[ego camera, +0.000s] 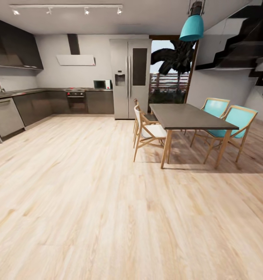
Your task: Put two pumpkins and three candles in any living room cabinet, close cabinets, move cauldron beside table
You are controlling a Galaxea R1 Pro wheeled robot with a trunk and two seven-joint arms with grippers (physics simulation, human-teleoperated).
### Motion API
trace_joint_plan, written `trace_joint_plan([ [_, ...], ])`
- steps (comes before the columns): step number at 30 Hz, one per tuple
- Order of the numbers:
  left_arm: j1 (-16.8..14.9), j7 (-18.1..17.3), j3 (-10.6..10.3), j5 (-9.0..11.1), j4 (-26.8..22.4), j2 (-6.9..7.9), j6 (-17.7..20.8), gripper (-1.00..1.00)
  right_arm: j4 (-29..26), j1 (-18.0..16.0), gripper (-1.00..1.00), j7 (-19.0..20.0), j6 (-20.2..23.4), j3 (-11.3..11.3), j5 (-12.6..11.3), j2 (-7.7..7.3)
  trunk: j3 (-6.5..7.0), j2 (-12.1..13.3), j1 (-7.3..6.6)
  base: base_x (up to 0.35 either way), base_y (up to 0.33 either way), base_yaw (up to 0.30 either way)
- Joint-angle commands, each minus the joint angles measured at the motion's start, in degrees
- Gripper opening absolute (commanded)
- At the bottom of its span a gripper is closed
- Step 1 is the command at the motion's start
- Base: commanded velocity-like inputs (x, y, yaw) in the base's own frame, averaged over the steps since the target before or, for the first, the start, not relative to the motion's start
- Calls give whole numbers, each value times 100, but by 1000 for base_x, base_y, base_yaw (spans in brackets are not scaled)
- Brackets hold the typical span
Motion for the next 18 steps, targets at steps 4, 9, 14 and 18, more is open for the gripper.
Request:
trace_joint_plan([
  [4,-1,50,-47,8,-3,1,-9,100,13,-6,100,-42,-7,47,0,4,-5,-2,0,134,-259,-300],
  [9,-1,50,-42,8,-3,1,-9,100,13,-6,100,-47,-7,47,0,8,-5,-2,0,257,-80,-300],
  [14,-1,50,-40,8,-3,5,-9,100,13,-6,100,-49,-7,53,0,8,-5,-2,0,320,-9,-300],
  [18,-1,50,-40,8,-3,5,-9,100,13,-6,100,-49,-6,55,0,9,-5,-2,0,330,-1,-300],
])
